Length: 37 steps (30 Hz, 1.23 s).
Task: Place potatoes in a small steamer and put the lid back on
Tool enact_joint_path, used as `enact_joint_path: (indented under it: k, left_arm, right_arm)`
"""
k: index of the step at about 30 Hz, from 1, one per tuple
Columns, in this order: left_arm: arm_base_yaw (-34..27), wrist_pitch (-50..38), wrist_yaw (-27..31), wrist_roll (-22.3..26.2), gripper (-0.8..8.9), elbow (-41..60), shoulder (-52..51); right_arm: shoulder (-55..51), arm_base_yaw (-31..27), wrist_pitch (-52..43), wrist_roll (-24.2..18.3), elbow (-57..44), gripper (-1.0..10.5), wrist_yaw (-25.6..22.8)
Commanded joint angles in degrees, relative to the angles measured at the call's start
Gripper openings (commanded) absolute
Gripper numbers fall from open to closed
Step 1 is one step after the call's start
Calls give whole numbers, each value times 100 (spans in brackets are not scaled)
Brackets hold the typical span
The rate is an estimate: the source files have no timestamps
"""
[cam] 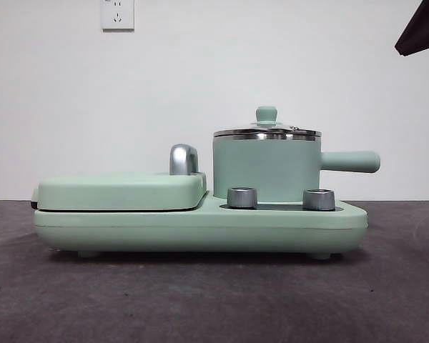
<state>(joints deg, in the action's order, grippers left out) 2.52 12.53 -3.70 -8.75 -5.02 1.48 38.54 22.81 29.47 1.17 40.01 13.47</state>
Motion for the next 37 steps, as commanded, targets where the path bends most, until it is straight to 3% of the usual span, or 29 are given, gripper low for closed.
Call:
enact_joint_path:
  k: [1, 23, 24, 26, 37]
  left_arm:
    - [-52, -291, 22, 76, 6, 181, -127]
    - [-59, -350, 24, -55, 6, 428, -129]
    - [-59, -348, 24, -55, 6, 428, -129]
    - [-59, -350, 24, -55, 6, 428, -129]
    - [-59, -350, 24, -55, 6, 428, -129]
  right_arm:
    - [22, 31, -70, 15, 15, 15, 4]
    - [-11, 22, -72, -2, 15, 15, -4]
    - [-81, -20, -72, -317, 15, 16, -129]
    - [-245, -101, -13, -439, -17, 15, -321]
    - [-2699, -1676, -1080, -463, -2378, 16, -472]
